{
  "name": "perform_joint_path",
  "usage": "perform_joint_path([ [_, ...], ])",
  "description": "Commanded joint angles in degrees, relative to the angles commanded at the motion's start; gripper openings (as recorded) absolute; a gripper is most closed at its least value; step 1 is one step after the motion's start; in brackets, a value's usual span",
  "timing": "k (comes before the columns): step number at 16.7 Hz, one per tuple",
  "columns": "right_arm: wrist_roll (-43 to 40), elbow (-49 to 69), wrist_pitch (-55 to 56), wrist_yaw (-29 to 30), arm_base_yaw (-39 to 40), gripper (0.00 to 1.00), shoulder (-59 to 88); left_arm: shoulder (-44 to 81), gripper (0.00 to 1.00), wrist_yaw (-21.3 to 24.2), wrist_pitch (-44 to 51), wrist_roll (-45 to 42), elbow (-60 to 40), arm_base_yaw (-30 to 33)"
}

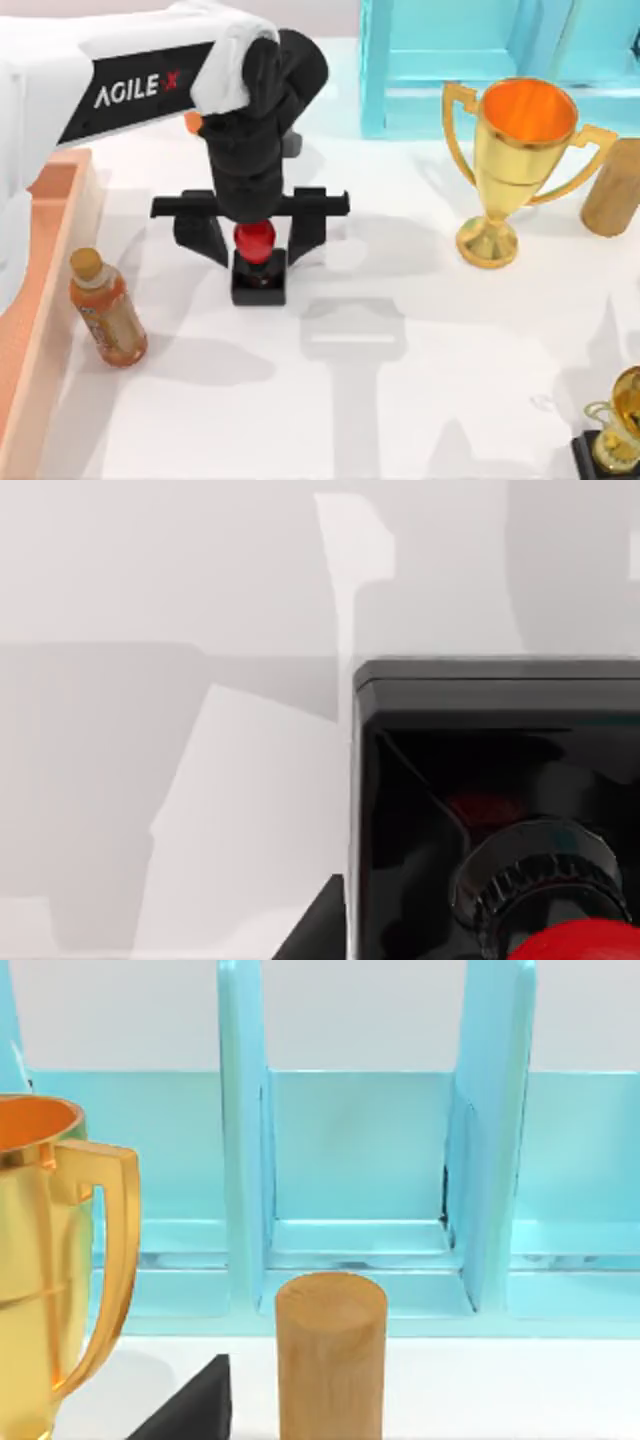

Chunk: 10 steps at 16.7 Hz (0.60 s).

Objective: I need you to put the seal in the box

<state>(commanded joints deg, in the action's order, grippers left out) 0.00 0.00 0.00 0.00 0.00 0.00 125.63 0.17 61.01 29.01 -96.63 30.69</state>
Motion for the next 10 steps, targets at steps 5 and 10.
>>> perform_joint_path([
  [5, 0.0, 0.0, 0.0, 0.0, 0.0, 1.0, 0.0, 0.0, 0.1, 0.0, 0.0, 0.0, 0.0, 0.0],
  [10, 0.0, 0.0, 0.0, 0.0, 0.0, 1.0, 0.0, 0.0, 0.0, 0.0, 0.0, 0.0, 0.0, 0.0],
])
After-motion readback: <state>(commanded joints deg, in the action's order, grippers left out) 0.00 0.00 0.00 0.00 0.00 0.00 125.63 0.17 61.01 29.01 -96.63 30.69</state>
